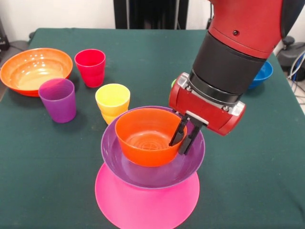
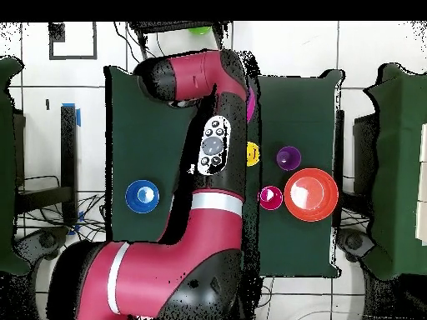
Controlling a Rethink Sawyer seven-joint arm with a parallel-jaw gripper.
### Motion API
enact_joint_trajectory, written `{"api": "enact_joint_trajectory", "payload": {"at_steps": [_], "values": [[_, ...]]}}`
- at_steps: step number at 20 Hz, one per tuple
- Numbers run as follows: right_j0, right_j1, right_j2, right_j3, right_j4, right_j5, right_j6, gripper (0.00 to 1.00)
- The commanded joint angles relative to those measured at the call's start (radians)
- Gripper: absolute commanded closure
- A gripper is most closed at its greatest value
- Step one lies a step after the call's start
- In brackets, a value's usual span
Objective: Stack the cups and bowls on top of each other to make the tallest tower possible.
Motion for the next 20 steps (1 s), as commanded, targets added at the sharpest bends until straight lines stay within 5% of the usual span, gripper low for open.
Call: {"api": "enact_joint_trajectory", "payload": {"at_steps": [1, 2, 20], "values": [[0.009, 0.006, 0.051, -0.017, 0.017, -0.053, 0.114, 1.0], [0.008, 0.005, 0.052, -0.016, 0.019, -0.056, 0.111, 0.0], [0.013, 0.009, 0.042, -0.02, 0.023, -0.056, 0.12, 0.0]]}}
